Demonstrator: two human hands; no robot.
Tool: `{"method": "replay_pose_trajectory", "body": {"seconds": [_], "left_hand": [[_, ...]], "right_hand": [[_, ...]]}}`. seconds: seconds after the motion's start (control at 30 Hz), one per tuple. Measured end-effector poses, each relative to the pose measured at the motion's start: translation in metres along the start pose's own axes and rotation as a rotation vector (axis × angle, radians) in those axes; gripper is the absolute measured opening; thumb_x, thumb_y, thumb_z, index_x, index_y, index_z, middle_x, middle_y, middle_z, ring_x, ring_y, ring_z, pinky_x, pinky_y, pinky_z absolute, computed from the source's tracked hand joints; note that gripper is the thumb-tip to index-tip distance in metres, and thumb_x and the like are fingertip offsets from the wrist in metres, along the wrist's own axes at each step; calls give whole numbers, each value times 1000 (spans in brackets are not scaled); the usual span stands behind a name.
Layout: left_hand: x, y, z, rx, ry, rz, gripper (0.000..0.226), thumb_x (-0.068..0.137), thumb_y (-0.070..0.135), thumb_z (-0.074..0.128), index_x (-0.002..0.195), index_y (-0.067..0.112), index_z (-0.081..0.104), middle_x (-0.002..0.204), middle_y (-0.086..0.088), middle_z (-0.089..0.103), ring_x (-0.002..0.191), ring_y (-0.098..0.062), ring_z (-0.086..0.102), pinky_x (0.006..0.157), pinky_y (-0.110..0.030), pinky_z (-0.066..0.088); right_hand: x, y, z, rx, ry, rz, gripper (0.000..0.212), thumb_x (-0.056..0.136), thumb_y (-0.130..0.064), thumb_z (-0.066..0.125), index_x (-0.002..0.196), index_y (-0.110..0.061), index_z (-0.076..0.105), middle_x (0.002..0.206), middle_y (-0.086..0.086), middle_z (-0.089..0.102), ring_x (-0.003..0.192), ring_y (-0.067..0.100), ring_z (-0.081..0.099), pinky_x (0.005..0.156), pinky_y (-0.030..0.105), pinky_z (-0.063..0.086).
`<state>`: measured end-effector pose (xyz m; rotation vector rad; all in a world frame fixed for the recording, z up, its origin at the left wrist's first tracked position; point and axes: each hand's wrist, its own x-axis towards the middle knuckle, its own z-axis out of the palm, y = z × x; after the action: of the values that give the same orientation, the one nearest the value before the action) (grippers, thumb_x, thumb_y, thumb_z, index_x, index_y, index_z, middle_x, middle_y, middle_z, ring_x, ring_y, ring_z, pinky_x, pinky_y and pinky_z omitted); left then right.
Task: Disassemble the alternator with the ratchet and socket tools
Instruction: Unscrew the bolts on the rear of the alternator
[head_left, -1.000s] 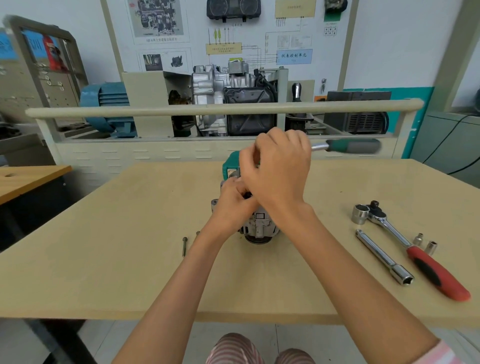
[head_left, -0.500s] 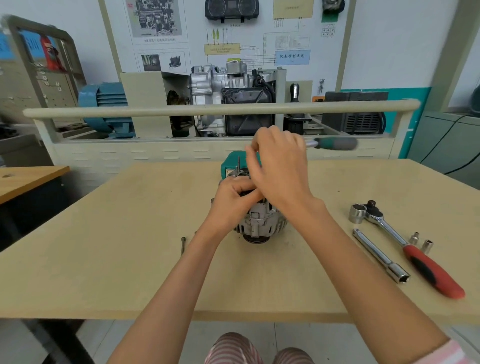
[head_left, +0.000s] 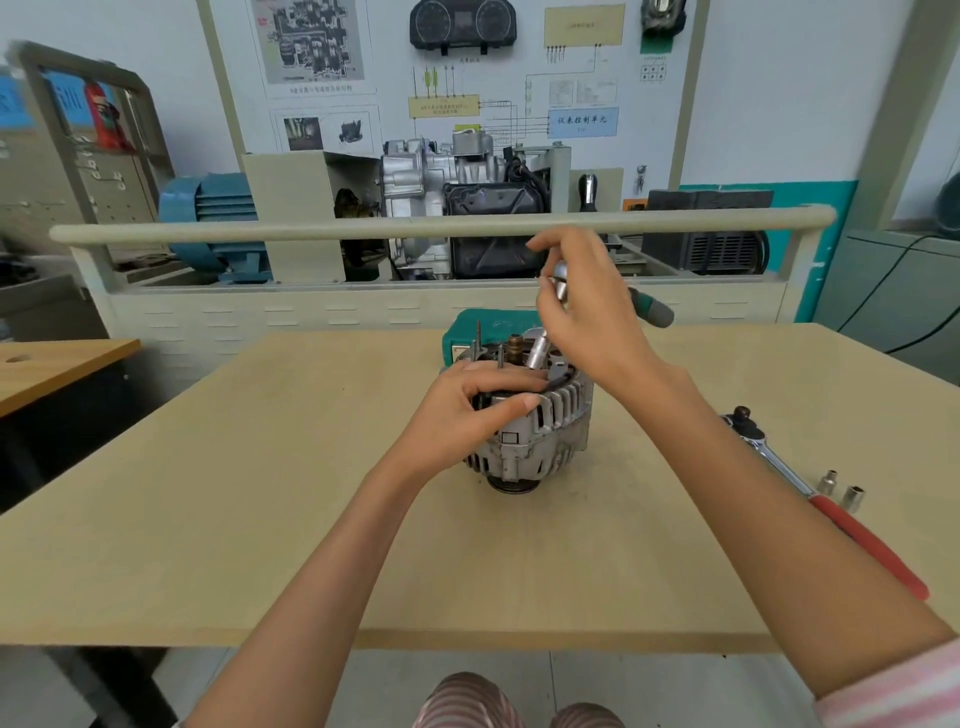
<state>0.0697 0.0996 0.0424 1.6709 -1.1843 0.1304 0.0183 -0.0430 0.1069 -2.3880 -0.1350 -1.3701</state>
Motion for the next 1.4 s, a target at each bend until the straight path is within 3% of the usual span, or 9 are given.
{"method": "replay_pose_trajectory", "body": {"seconds": [0.17, 0.33, 0.53, 0.67, 0.83, 0.97, 1.1, 1.2, 1.4], "left_hand": [[3, -4, 0, -68, 8, 4, 19, 78, 11, 74, 86, 28, 74, 91, 23, 68, 95, 8, 61, 86, -6, 41], [5, -3, -1, -86, 21, 2, 19, 76, 11, 74, 82, 29, 73, 89, 18, 71, 94, 1, 63, 86, -14, 46], [13, 7, -11, 19, 148, 42, 15, 78, 22, 72, 81, 36, 71, 90, 20, 70, 102, 2, 53, 92, -17, 40], [21, 16, -30, -217, 288, -104, 9, 83, 25, 67, 83, 32, 72, 87, 13, 73, 89, -1, 64, 72, -12, 49], [12, -14, -68, -315, 286, -399, 18, 90, 19, 59, 103, 14, 70, 91, 0, 72, 86, -11, 67, 73, -17, 54], [-17, -56, -79, -151, 266, -668, 21, 92, 10, 57, 106, -2, 66, 83, -14, 62, 62, -11, 62, 59, -16, 55], [-43, -87, -83, 125, 206, -834, 17, 91, 10, 59, 83, -2, 68, 66, -10, 55, 54, -18, 50, 46, -17, 50], [-51, -100, -81, 389, 87, -866, 32, 91, 12, 58, 59, 6, 56, 56, -9, 51, 52, -22, 49, 62, -32, 54], [-59, -100, -65, 676, 90, -747, 21, 92, 17, 54, 87, 5, 70, 72, -7, 67, 62, -17, 55, 61, -25, 40]], "right_hand": [[-14, 18, 8, 111, 2, 171, 27, 88, -2, 48, 113, -12, 49, 93, -3, 46, 82, 0, 40, 68, 12, 29], [-30, 31, 21, 283, -17, 389, 26, 90, -2, 48, 113, -14, 49, 101, -1, 49, 94, 13, 50, 63, 5, 36], [-32, 35, 26, 309, -93, 415, 25, 92, -5, 47, 115, -16, 47, 108, -1, 48, 95, 10, 50, 61, 5, 41], [-29, 38, 25, 285, -143, 428, 23, 93, -5, 45, 114, -15, 49, 113, 1, 49, 94, 10, 52, 60, 12, 43], [-29, 44, 23, 327, -180, 401, 21, 94, -5, 43, 109, -18, 52, 107, -5, 51, 66, 0, 45, 52, 6, 36], [-27, 50, 23, 368, -219, 413, 23, 94, -5, 44, 104, -23, 52, 98, -16, 51, 70, 13, 48, 49, 8, 38], [-24, 56, 23, 364, -254, 420, 25, 93, -5, 45, 104, -25, 54, 96, -18, 51, 66, 8, 49, 50, 6, 38], [-23, 60, 23, 373, -268, 412, 25, 93, -6, 46, 105, -25, 54, 98, -18, 50, 71, -4, 53, 55, 2, 39], [-23, 63, 24, 388, -268, 395, 26, 93, -4, 46, 104, -25, 54, 96, -16, 50, 76, -22, 48, 59, -1, 36]]}}
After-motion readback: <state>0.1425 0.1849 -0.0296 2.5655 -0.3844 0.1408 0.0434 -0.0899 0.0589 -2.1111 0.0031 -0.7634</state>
